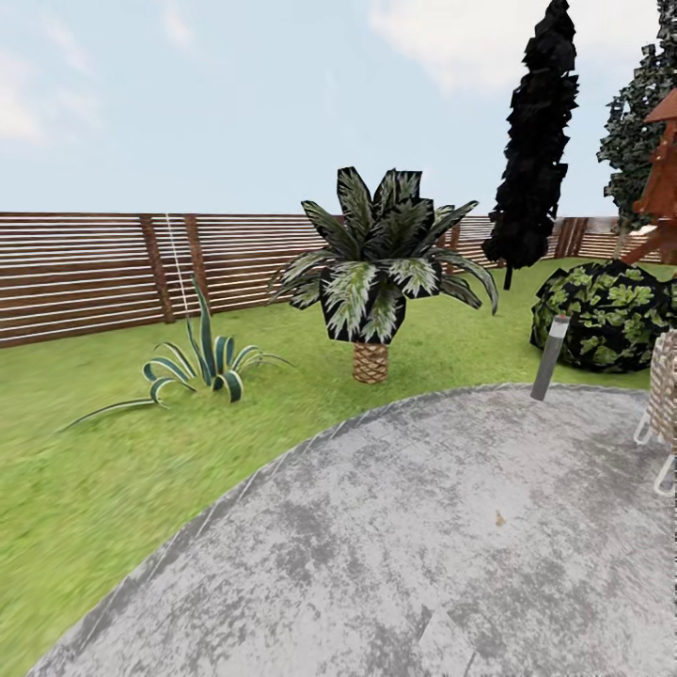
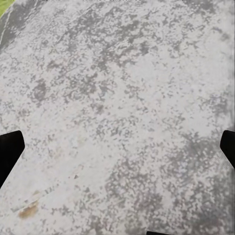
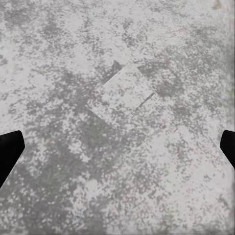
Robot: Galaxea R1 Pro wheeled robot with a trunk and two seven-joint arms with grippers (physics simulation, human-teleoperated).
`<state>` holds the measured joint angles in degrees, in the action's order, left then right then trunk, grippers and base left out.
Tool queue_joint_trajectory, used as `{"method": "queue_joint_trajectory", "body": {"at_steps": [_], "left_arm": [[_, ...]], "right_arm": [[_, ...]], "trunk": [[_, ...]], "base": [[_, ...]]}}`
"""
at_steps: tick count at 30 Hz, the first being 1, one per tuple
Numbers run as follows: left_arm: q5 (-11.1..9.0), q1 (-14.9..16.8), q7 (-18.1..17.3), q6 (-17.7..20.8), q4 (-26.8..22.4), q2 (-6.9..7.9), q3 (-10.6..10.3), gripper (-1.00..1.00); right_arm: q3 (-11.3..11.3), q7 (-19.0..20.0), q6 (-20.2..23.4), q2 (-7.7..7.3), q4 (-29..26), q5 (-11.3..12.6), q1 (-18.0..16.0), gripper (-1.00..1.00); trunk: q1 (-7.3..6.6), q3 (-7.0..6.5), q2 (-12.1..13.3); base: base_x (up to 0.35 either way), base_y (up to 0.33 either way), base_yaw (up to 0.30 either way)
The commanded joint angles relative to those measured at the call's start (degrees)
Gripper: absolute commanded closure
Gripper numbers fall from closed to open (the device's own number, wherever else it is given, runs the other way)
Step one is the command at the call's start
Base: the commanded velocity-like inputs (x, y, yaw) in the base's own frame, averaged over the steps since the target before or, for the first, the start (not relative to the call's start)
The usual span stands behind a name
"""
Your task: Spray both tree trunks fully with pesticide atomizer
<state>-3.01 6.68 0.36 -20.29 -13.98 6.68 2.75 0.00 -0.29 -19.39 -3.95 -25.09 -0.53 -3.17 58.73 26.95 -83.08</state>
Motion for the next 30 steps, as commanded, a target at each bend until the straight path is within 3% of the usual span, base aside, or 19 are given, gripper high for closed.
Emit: {"method": "queue_joint_trajectory", "body": {"at_steps": [1,7,30], "left_arm": [[0.0,0.0,0.0,0.0,0.0,0.00,0.0,-1.00],[0.6,0.0,0.0,0.0,1.1,0.00,-0.4,-1.00],[0.7,0.0,-0.1,-0.1,1.1,-0.07,-0.5,-1.00]], "right_arm": [[0.0,0.0,0.0,0.00,0.0,0.0,0.0,-1.00],[0.0,0.0,0.0,0.00,0.0,0.0,0.0,-1.00],[-0.1,0.0,0.1,0.00,0.0,0.0,0.0,-1.00]], "trunk": [[0.00,0.00,0.0],[0.00,0.01,0.0],[0.22,0.19,-0.4]], "base": [[0.000,0.000,-0.089],[0.000,0.000,-0.049],[0.000,0.000,-0.264]]}}
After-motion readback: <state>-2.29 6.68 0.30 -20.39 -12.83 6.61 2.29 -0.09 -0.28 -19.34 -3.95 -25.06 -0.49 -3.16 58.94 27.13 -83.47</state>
